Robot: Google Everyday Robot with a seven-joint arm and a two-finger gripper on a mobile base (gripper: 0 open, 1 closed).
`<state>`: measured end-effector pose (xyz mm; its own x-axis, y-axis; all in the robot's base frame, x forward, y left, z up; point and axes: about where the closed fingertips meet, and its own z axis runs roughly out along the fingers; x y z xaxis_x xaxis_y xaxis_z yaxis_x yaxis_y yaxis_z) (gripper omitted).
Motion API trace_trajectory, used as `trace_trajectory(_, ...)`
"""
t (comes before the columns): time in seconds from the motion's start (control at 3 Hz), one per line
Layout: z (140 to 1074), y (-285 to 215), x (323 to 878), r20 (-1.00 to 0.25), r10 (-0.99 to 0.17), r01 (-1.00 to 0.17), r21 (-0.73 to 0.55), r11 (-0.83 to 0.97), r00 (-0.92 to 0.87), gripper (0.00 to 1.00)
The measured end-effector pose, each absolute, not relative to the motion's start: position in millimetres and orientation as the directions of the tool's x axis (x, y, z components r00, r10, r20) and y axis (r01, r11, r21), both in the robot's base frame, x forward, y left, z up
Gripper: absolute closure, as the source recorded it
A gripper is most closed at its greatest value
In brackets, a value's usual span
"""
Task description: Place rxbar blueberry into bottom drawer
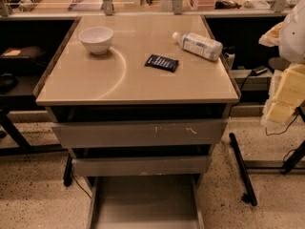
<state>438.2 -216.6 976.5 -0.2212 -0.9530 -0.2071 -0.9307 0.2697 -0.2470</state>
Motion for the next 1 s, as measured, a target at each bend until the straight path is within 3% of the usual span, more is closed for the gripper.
trace_trajectory(0.33,977.4,-215.7,439.0,-0.208,-0.953,-0.930,-0.250,0.268,-0.218,0.00)
trace_trajectory(1.0,992.8,-163.8,512.3,-0.308,-0.948,-0.928,-0.324,0.184,-0.081,0.00)
